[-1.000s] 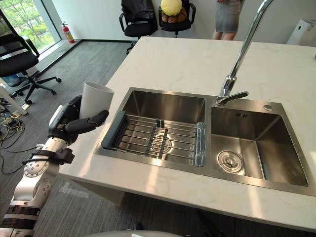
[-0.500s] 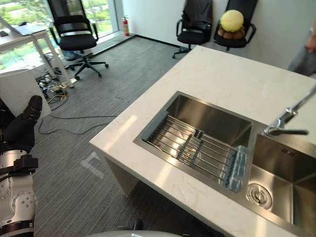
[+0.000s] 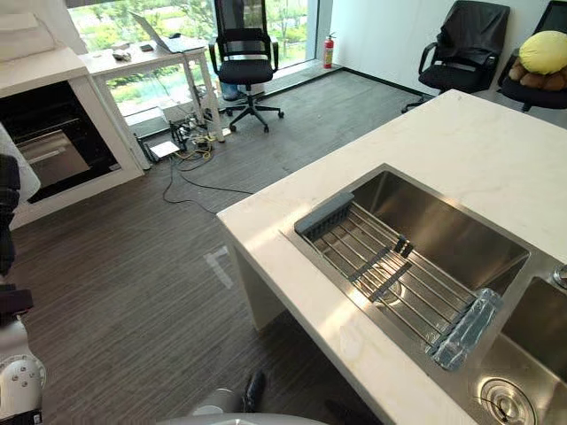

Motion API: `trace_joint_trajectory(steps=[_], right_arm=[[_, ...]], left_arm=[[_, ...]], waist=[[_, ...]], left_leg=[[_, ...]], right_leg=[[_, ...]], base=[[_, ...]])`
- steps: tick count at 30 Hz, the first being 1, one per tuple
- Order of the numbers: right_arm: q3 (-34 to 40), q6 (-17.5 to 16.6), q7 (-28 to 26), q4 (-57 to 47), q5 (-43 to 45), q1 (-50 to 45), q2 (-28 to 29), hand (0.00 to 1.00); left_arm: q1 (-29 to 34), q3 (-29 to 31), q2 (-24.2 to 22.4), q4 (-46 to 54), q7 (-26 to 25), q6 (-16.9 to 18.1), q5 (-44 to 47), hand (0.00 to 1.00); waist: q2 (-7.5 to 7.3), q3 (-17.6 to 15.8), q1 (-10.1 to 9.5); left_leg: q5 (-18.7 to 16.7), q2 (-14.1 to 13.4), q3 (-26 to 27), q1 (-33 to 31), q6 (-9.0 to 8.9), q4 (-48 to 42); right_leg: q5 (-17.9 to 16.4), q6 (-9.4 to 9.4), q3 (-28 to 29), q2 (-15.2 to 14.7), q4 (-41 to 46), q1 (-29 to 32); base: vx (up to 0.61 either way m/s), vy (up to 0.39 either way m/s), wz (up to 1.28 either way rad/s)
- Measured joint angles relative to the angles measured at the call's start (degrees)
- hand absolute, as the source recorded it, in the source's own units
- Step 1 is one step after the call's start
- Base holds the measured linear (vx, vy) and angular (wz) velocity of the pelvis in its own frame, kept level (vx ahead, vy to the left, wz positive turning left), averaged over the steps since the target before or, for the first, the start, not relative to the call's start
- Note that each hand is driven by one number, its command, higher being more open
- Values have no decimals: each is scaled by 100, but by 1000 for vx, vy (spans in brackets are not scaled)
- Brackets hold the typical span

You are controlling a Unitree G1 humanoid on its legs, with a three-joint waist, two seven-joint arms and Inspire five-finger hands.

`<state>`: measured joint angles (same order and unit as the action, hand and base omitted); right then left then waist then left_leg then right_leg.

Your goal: Walk over to the sink, pick up the cup, carry it to the dishwasher, place the cup inside the dishwasher, then close the dishwasher door

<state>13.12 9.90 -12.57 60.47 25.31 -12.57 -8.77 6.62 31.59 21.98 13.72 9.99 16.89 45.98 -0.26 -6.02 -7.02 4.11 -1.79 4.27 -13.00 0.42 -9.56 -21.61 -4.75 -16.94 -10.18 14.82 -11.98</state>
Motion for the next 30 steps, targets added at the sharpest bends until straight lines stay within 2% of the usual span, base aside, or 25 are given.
trace_joint_trajectory(steps=[1,2,3,4,5,6,7,8,9,10,11,12,13,14,16,18,20,22,24,25,26,27,28,29,30], right_arm=[[0,20,30,11,2,-9,-36,100],[0,37,28,8,6,-32,-60,100],[5,18,24,-25,12,-82,-90,100],[33,-7,7,-15,45,-94,-118,100],[133,18,-16,52,57,-100,-75,100],[367,12,-70,194,151,-95,51,100],[491,-17,-81,215,233,-78,82,100],[687,-84,51,269,281,-60,64,100],[942,-118,45,240,456,-160,23,100],[1115,-129,55,287,551,-171,23,100],[1314,-142,67,353,696,-114,22,100],[1409,-189,59,355,724,-104,82,100],[1417,-202,61,357,715,-97,91,100],[1409,-213,67,369,694,-64,129,100],[1591,-237,149,345,589,-65,134,100],[1637,-219,205,341,463,-65,117,100],[1658,-222,206,259,352,-69,113,100],[1674,-292,210,119,141,-152,114,100],[1667,-381,274,-66,79,-167,47,100],[1605,-410,294,-139,81,-172,-19,100],[1468,-435,290,-148,65,-156,-45,100],[1330,-486,251,-171,-2,-146,-18,100],[1267,-516,232,-215,-16,-131,20,100],[1147,-533,244,-228,-18,-95,99,100],[1045,-490,272,-220,-16,-31,221,100]], left_arm=[[-100,0,0,117,63,26,-2,0],[-131,-6,-1,211,75,62,-11,0],[-212,-27,13,278,136,119,-52,0],[-316,-73,30,254,166,122,-83,0],[-504,-232,-24,87,210,72,-172,0],[-704,-309,-150,-166,270,36,-227,0],[-887,-389,-203,-324,295,35,-226,0],[-1029,-513,-282,-536,294,0,-229,0],[-1088,-718,-300,-588,287,-62,-272,0],[-1150,-886,-334,-629,289,-62,-327,0],[-1246,-1111,-468,-695,287,-90,-456,0],[-1280,-1320,-612,-702,248,-144,-657,0],[-1278,-1460,-676,-697,241,-158,-755,0],[-1276,-1738,-733,-688,234,-185,-897,0],[-1276,-2168,-740,-568,184,-358,-1017,0],[-1276,-2496,-747,-312,90,-514,-1129,0],[-1322,-2776,-751,-80,-53,-611,-1176,0],[-1382,-2999,-813,-81,-184,-704,-1174,0],[-1436,-3190,-1050,-114,-311,-807,-1170,0],[-1475,-3324,-1234,-232,-377,-849,-1176,0],[-1503,-3394,-1352,-366,-396,-853,-1181,0],[-1580,-3439,-1480,-599,-456,-846,-1240,0],[-1607,-3446,-1535,-727,-500,-845,-1245,0],[-1607,-3450,-1591,-935,-569,-847,-1291,0],[-1569,-3478,-1606,-1024,-680,-869,-1425,0]], waist=[[6,-3,-37],[4,17,-71],[176,101,-123],[183,141,-82],[22,215,111],[-214,321,341],[-208,312,388],[30,318,366],[93,328,465],[103,313,573],[92,328,623],[90,343,692],[68,357,673],[127,325,631],[155,304,669],[190,297,651],[187,288,712],[173,277,772],[152,219,840],[162,178,876],[230,126,963],[184,-13,1017],[204,-87,1036],[203,-208,1063],[194,-264,1052]], left_leg=[[-124,-165,316,-177,186,-537],[-267,-271,526,-231,392,-990],[-677,-419,943,-149,694,-1188],[-639,-380,959,-52,516,-898],[-593,-132,1085,80,535,-216],[-813,-89,1901,115,739,86],[-820,-193,2181,49,795,-142],[-653,-682,2646,228,1015,-489],[-322,-866,2959,457,709,-553],[-280,-704,2944,487,664,-453],[-121,-404,2765,601,444,-16],[155,-110,2560,774,327,549],[260,-6,2532,885,329,817],[339,135,2536,1081,326,1237],[418,259,2615,1245,311,1477],[413,350,2613,1259,327,1478],[334,500,2545,1298,437,1479],[268,634,2319,1377,526,1477],[221,769,1915,1484,584,1453],[168,834,1575,1566,654,1464],[142,850,1267,1636,685,1447],[134,869,824,1671,696,1365],[133,871,632,1669,697,1321],[126,877,334,1668,707,1274],[104,865,174,1660,733,1322]], right_leg=[[119,-87,-460,-80,28,45],[257,-64,-691,-111,72,75],[367,14,-858,-10,317,162],[344,80,-791,42,423,238],[216,220,-547,115,148,255],[348,343,-670,66,-451,163],[475,179,-948,-31,-493,95],[770,155,-1567,-180,-102,121],[554,142,-1839,-310,373,83],[402,130,-1926,-465,595,75],[337,105,-1952,-505,477,125],[383,81,-2054,-567,400,1],[423,37,-2128,-583,374,-44],[459,-24,-2186,-606,372,-116],[484,-42,-2317,-673,313,-273],[541,-31,-2291,-744,286,-296],[604,21,-2151,-886,510,-303],[695,161,-1990,-1102,1113,-219],[1082,746,-1565,-1393,2359,160],[1748,1269,-970,-1417,3153,528],[1815,1138,-349,-1197,3596,770],[1437,728,492,-686,3921,1092],[1284,590,792,-457,3955,1247],[1044,353,1179,-121,3783,1558],[904,265,1406,127,3306,1865]], base=[[-116,-9,64],[-142,34,64],[-94,35,64],[-127,33,129],[-68,-29,202],[-48,-9,219],[27,27,184],[80,94,148],[86,106,147],[59,151,150],[-17,157,141],[-43,147,108],[-82,97,71],[-80,69,30],[-91,71,32],[-11,53,10],[91,53,19],[115,42,61],[125,55,105],[171,60,136],[217,32,190],[183,-16,171],[168,-53,183],[145,-67,159],[134,-70,142]])
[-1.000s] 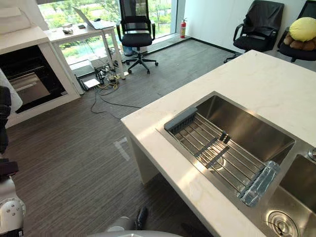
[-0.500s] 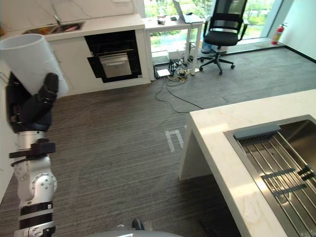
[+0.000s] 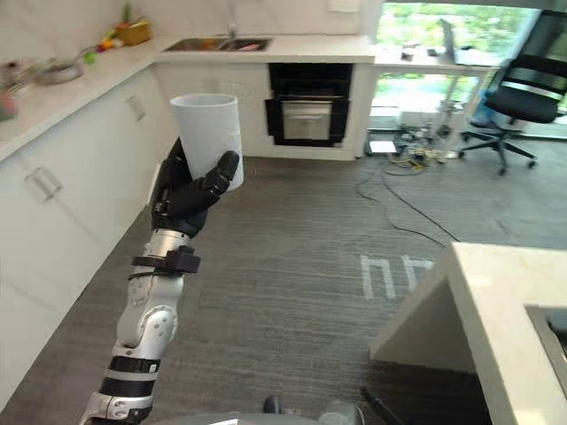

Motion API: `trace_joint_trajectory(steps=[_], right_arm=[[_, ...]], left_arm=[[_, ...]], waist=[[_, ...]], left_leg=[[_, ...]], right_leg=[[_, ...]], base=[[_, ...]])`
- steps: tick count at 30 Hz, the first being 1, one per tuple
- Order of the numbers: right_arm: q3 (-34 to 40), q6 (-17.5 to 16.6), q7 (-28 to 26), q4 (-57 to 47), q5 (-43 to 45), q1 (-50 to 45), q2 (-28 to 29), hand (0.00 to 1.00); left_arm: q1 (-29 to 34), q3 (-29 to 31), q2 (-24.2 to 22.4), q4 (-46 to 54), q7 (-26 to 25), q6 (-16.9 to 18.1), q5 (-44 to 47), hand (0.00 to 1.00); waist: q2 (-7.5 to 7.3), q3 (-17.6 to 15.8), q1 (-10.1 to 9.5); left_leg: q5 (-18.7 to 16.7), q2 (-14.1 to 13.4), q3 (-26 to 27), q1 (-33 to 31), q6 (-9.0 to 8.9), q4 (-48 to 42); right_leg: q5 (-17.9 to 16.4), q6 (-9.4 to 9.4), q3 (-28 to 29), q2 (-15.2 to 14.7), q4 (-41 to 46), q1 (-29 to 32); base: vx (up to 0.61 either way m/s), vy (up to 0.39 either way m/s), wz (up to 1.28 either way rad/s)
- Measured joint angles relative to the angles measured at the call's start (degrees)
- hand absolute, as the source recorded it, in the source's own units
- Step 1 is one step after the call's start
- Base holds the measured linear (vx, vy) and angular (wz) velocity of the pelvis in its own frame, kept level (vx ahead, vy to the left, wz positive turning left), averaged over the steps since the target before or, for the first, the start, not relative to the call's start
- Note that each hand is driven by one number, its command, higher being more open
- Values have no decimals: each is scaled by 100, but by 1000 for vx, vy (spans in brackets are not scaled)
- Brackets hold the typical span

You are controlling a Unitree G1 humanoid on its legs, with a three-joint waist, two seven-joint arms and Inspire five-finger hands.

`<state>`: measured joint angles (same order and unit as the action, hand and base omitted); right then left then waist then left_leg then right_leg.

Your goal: Walk over to the sink, pick up the cup, carry it to the dishwasher, place the cup inside the dishwasher, then close the dishwasher door

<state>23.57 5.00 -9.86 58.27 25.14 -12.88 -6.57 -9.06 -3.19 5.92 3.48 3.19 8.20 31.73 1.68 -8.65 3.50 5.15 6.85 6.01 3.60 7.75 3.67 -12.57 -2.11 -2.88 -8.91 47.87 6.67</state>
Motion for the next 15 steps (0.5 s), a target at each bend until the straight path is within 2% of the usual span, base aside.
trace_joint_trajectory(steps=[1,2,3,4,5,6,7,8,10,13,15], right_arm=[[-40,29,11,2,6,29,86,100],[-47,60,64,12,47,119,306,100],[-154,123,69,-43,55,143,375,100],[-173,190,91,-39,48,152,382,100],[-315,229,109,-58,47,68,312,100],[-542,240,110,-135,44,-35,233,100],[-648,244,103,-171,43,-55,216,100],[-843,248,73,-202,49,-37,244,100],[-885,261,-2,-201,71,-37,266,100],[-860,255,125,-132,120,-38,266,100],[-856,282,59,-108,531,-27,274,100]], left_arm=[[36,-12,18,3,-61,-3,-61,0],[59,-10,72,64,-135,-33,-180,0],[68,-77,103,195,-181,-47,-232,0],[163,-97,116,230,-193,-77,-241,0],[322,-201,19,242,-210,-172,-244,0],[506,-305,-46,394,-212,-181,-247,0],[547,-360,-51,503,-213,-179,-248,0],[527,-436,-15,722,-209,-170,-253,0],[405,-553,32,793,-204,-146,-258,0],[131,-831,85,725,-179,-177,-370,0],[18,-849,104,707,-137,-183,-372,0]], waist=[[-12,-3,-9],[-257,-24,26],[-517,-88,38],[-650,-70,-18],[-547,63,-19],[-460,276,-86],[-399,346,-102],[-430,383,-128],[-455,502,-118],[-424,591,-56],[-413,615,-47]], left_leg=[[-13,8,-89,21,-17,107],[-214,179,-188,-131,32,-373],[-869,239,-179,-506,31,-1549],[-982,324,-174,-452,-7,-1679],[-1174,250,-317,-362,29,-1806],[-1291,-7,-157,-374,-49,-1786],[-1347,-158,-14,-381,-110,-1785],[-1412,-350,179,-356,-207,-1752],[-1385,-453,217,-311,-397,-1619],[-1282,-485,214,-84,-539,-1296],[-1213,-499,217,32,-650,-1122]], right_leg=[[-7,-18,151,125,-349,170],[28,-29,577,98,-1189,383],[338,-143,979,82,-1922,439],[727,-321,1079,21,-2312,423],[728,-487,944,46,-2517,178],[772,-413,731,118,-2994,-14],[835,-374,599,145,-3229,-126],[1101,-339,405,189,-3667,-305],[1328,-339,388,285,-4009,-428],[1291,-287,363,346,-4194,-573],[1258,-238,359,369,-4210,-601]], base=[[137,-72,128],[160,-105,127],[202,-163,105],[187,-182,83],[261,-195,29],[248,-143,25],[278,-154,-14],[162,-103,-22],[206,-116,-23],[217,-79,-6],[182,-71,-3]])
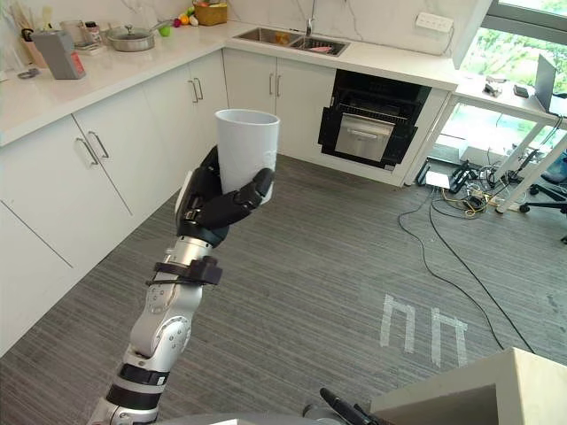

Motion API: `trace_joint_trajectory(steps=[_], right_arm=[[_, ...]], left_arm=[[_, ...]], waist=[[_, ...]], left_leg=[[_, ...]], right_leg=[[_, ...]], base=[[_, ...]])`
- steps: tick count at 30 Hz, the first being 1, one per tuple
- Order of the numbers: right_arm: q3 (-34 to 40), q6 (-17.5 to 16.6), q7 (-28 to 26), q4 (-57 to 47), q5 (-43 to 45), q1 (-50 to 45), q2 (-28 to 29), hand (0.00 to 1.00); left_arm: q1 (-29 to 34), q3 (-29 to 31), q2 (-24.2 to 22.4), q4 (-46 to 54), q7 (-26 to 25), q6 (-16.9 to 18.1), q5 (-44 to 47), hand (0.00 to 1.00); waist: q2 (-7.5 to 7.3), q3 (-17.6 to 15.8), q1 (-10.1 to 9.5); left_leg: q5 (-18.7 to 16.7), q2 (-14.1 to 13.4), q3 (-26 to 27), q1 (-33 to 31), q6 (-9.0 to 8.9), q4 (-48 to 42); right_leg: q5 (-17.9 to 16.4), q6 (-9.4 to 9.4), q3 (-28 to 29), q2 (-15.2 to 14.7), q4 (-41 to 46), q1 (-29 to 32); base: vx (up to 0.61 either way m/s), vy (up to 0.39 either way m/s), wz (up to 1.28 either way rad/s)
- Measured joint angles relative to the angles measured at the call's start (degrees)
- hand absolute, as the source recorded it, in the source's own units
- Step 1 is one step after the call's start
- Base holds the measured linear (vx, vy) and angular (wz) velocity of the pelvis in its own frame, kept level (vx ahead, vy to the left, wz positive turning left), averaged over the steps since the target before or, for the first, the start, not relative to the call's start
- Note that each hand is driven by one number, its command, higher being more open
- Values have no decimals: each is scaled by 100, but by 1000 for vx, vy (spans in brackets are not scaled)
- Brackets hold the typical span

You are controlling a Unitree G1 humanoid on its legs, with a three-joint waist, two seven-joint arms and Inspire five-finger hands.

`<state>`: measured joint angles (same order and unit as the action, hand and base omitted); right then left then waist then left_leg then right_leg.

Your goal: Walk over to the sink, pick up the cup, carry it to the dishwasher, place the cup inside the dishwasher, then close the dishwasher door

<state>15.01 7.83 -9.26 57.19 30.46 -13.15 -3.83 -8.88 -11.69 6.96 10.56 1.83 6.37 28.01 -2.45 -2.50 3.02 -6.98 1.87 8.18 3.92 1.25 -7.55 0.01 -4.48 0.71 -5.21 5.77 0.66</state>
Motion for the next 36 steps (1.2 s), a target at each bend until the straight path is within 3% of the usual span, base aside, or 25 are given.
trace_joint_trajectory(steps=[1,2,7,11,15,18,19,21,22,23,24,25,27,29,30,32,33,34,35,36], right_arm=[[0,7,-72,10,176,0,3,100],[-79,91,-477,211,439,127,-209,100],[-65,92,-478,216,437,100,-196,100],[47,-27,-481,119,387,-94,-56,100],[101,-140,-444,88,293,-259,-21,100],[619,-191,-90,392,350,-160,80,100],[863,-172,188,613,392,-142,111,100],[1336,-111,496,808,442,-244,114,100],[1648,-134,524,728,477,-269,144,100],[1762,-188,541,643,448,-272,145,100],[1835,-234,516,640,379,-270,162,100],[1835,-259,500,642,342,-276,178,100],[1751,-447,358,613,119,-213,249,100],[1450,-585,248,520,107,-142,258,100],[1252,-609,191,443,151,-118,265,100],[1048,-643,183,299,215,-115,290,100],[842,-725,179,162,234,-119,307,100],[581,-844,166,-13,334,-161,320,100],[463,-933,159,-61,369,-199,302,100],[439,-1038,122,-94,429,-103,173,100]], left_arm=[[-42,14,34,-15,2,0,0,0],[168,289,661,-723,106,9,-104,0],[244,342,640,-723,119,10,-103,0],[692,813,35,-715,136,-15,-70,0],[1081,1245,-346,-573,18,-54,156,0],[1178,1490,-390,-718,-199,-117,261,0],[1176,1435,-393,-751,-256,-212,295,0],[1111,1229,-408,-805,-319,-313,337,0],[1025,1178,-462,-861,-331,-300,345,0],[1026,1181,-437,-987,-480,-364,346,0],[1029,1135,-394,-1049,-580,-452,344,0],[1042,1121,-368,-1058,-622,-492,343,0],[1062,1070,-356,-1037,-695,-490,339,0],[1052,971,-304,-945,-686,-497,304,0],[1042,849,-258,-875,-672,-540,256,0],[1036,704,-239,-799,-666,-652,248,0],[1035,658,-234,-755,-667,-744,261,0],[1036,637,-228,-671,-664,-805,276,0],[1028,623,-234,-659,-652,-832,277,0],[1041,593,-352,-612,-607,-902,277,0]], waist=[[6,7,0],[180,-93,231],[165,-103,223],[147,-111,118],[209,-102,-160],[143,-78,-112],[90,-86,-35],[166,-22,15],[96,-110,-40],[62,-133,-45],[97,-161,-17],[141,-190,14],[141,-193,19],[214,-281,112],[229,-385,189],[251,-465,202],[250,-465,190],[165,-427,181],[245,-442,190],[510,-426,167]], left_leg=[[27,-2,1,44,-44,54],[492,-305,-31,470,-202,901],[468,-314,1,463,-226,827],[132,-456,519,250,-336,125],[-234,-724,908,243,-311,-302],[-445,-775,1323,134,-284,-783],[-503,-702,1553,81,-163,-904],[-628,-496,1611,173,0,-1082],[-788,-250,1558,289,37,-952],[-812,-117,1442,464,76,-863],[-805,-79,1291,661,85,-740],[-792,-70,1198,778,100,-647],[-769,-78,838,986,107,-324],[-756,-166,439,1057,107,-206],[-807,-305,260,1136,1,-180],[-881,-497,173,1375,-215,-100],[-975,-621,190,1631,-409,-75],[-1161,-680,256,1889,-570,-77],[-1226,-747,292,2052,-638,-70],[-1242,-978,408,2123,-634,-110]], right_leg=[[-18,27,-4,4,0,-15],[95,260,-187,337,-276,-237],[109,271,-163,341,-308,-260],[70,341,-229,355,-296,-353],[-266,376,-889,301,225,-320],[-891,317,-1324,-56,1232,-27],[-1146,242,-1564,-288,1542,39],[-1432,-121,-1962,-693,2048,-52],[-1556,-100,-1875,-1167,3442,403],[-1112,219,-1682,-1476,4566,874],[-678,258,-1523,-1520,5008,998],[-479,256,-1427,-1496,5188,1054],[-710,295,-1122,-1102,5249,1305],[-994,250,-1092,-745,4642,1537],[-1020,211,-1049,-493,3959,1639],[-890,146,-1027,-274,2970,1767],[-498,163,-1046,-133,1988,1784],[445,264,-1094,-91,1159,1632],[989,453,-1222,-30,1136,1528],[814,491,-1313,173,1288,1473]], base=[[112,-49,0],[0,0,0],[0,0,-3],[-27,-7,-6],[-69,-51,-21],[-35,-37,43],[-38,28,116],[26,72,116],[37,82,76],[81,101,67],[88,82,55],[197,59,58],[217,-27,52],[286,-118,68],[435,-198,86],[449,-204,47],[563,-235,13],[605,-232,10],[608,-200,-8],[537,-185,-13]])
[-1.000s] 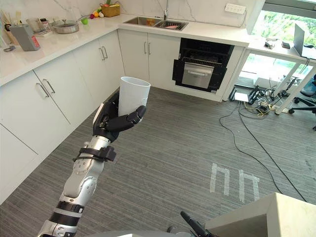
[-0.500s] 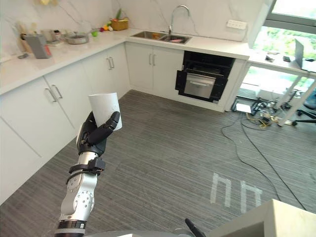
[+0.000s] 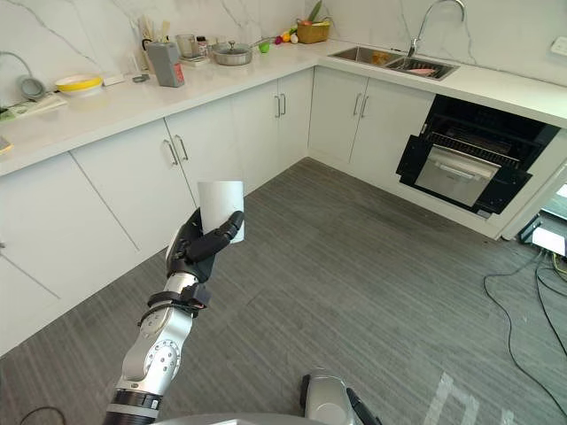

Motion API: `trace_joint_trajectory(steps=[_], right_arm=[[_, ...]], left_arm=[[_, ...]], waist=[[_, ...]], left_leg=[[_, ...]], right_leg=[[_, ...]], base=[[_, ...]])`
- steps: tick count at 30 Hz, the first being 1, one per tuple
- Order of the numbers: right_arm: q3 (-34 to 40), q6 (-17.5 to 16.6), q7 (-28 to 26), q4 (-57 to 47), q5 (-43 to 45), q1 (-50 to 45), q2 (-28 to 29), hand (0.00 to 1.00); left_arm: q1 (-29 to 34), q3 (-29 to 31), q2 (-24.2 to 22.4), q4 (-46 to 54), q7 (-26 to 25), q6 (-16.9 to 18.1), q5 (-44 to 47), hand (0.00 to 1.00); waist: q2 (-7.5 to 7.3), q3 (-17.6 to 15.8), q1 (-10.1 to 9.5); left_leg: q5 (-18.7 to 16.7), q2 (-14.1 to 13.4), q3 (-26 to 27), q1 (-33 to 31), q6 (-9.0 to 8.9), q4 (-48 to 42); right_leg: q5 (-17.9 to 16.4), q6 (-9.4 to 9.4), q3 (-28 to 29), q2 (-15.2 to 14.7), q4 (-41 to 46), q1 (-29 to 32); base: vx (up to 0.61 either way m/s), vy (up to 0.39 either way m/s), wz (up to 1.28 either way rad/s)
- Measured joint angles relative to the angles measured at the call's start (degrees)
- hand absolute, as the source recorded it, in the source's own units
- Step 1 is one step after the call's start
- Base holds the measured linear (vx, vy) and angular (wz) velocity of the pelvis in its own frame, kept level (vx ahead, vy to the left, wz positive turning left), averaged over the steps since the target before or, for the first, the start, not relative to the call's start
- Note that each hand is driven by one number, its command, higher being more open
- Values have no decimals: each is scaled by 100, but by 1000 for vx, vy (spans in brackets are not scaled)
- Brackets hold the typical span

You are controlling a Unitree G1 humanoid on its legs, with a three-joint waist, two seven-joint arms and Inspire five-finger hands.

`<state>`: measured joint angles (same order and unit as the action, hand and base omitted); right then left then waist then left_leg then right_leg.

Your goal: Walk over to the sink, pick up the cup, carry it to the dishwasher, place the cup inside the dishwasher, then close the dishwasher door

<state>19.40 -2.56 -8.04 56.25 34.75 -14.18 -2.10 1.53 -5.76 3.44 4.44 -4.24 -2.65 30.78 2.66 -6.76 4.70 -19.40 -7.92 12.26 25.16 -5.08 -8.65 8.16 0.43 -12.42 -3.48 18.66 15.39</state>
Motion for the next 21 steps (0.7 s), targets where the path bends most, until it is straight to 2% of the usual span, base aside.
trace_joint_trajectory(steps=[2,3,5,6,7,8,9,10,11,12,13,14,15,16,17,18,19,20,21], right_arm=[[-121,-253,20,-380,9,116,20,100],[-234,-343,28,-531,11,99,30,100],[-768,-743,73,-1188,0,14,47,100],[-907,-772,105,-1345,-5,-4,65,100],[-1144,-774,186,-1805,-10,-101,68,100],[-1282,-786,237,-2277,-7,-219,123,100],[-1343,-797,245,-2475,-7,-271,146,100],[-1443,-832,243,-2803,-11,-358,172,100],[-1516,-909,240,-3072,-13,-396,177,100],[-1517,-933,242,-3197,-7,-396,176,100],[-1526,-948,241,-3408,20,-374,135,100],[-1532,-953,239,-3526,74,-372,123,100],[-1535,-964,231,-3767,269,-357,101,100],[-1535,-968,230,-3954,455,-230,69,100],[-1533,-972,230,-4014,483,-127,44,100],[-1537,-962,232,-4071,563,105,-25,100],[-1537,-941,237,-4087,570,266,-75,100],[-1538,-908,240,-4088,568,429,-147,100],[-1541,-855,233,-4060,561,540,-206,100]], left_arm=[[-190,-283,-1,78,289,-5,-12,0],[-215,-353,-1,99,370,-4,-38,0],[-190,-609,-23,298,574,5,-61,0],[-170,-635,-14,340,620,7,-70,0],[-134,-707,-5,421,672,61,-154,0],[-104,-729,-29,516,752,120,-174,0],[-83,-720,-44,551,797,203,-220,0],[11,-672,-78,662,824,337,-302,0],[78,-575,-131,741,819,431,-400,0],[119,-513,-183,762,802,463,-403,0],[242,-385,-233,767,711,541,-462,0],[298,-320,-232,767,653,553,-512,0],[415,-211,-235,767,570,578,-530,0],[528,-93,-234,768,543,647,-623,0],[571,-29,-241,768,531,667,-641,0],[602,38,-243,770,471,690,-815,0],[608,87,-249,778,433,701,-970,0],[645,92,-274,821,418,705,-1141,0],[698,87,-290,906,422,718,-1308,0]], waist=[[10,-20,-45],[-1,-14,-42],[-16,1,-27],[-11,4,-23],[-9,10,1],[22,28,5],[29,33,6],[5,20,-24],[49,17,-65],[46,-7,-69],[24,-21,-102],[14,-23,-133],[-63,-36,-231],[-72,-25,-281],[-79,-20,-312],[-124,-13,-364],[-151,-6,-382],[-109,21,-384],[-77,40,-400]], left_leg=[[348,-38,63,18,199,-156],[448,-46,54,23,179,-224],[745,-119,-113,-54,180,-781],[843,-168,-109,-98,184,-986],[1156,-321,-116,-341,104,-1625],[1673,-537,-203,-785,-82,-2498],[2078,-643,-289,-1033,-235,-2934],[2948,-836,-433,-1487,-304,-3728],[2812,-994,-436,-1996,-294,-4734],[2537,-1061,-422,-2264,-196,-5209],[2023,-1090,-323,-2670,-15,-5737],[1760,-1088,-254,-2846,163,-5791],[1295,-1084,-57,-3176,397,-5562],[933,-1008,72,-3451,436,-4880],[816,-911,111,-3535,425,-4333],[785,-565,68,-3583,358,-2884],[911,-313,-88,-3585,176,-1681],[1204,-145,-269,-3634,-73,-490],[1348,-129,-339,-3782,-304,-108]], right_leg=[[-613,70,3,1,623,43],[-773,75,-8,-32,771,48],[-1392,134,-75,-6,1078,-32],[-1459,170,-80,35,1053,-106],[-1515,198,-117,128,887,-332],[-1544,245,-167,271,615,-554],[-1560,270,-155,346,473,-670],[-1632,387,-68,565,178,-933],[-1663,560,51,762,6,-1172],[-1704,629,113,850,-25,-1299],[-1815,740,256,966,-101,-1566],[-1858,794,307,993,-140,-1698],[-1967,807,485,1010,-188,-1890],[-2056,808,701,985,-238,-2033],[-2080,778,815,946,-270,-2087],[-2134,700,1036,810,-297,-2178],[-2099,530,1172,704,-311,-2251],[-2037,357,1339,654,-407,-2381],[-2055,323,1515,664,-565,-2549]], base=[[468,-240,-1],[366,-236,15],[349,-220,1],[316,-190,-11],[292,-164,-10],[287,-154,-11],[297,-114,-23],[379,-66,-37],[319,-41,-40],[371,-38,-48],[248,-23,-44],[350,-32,-68],[304,-10,-77],[304,7,-83],[354,64,-88],[383,127,-75],[400,149,-77],[520,235,-73],[456,220,-71]])
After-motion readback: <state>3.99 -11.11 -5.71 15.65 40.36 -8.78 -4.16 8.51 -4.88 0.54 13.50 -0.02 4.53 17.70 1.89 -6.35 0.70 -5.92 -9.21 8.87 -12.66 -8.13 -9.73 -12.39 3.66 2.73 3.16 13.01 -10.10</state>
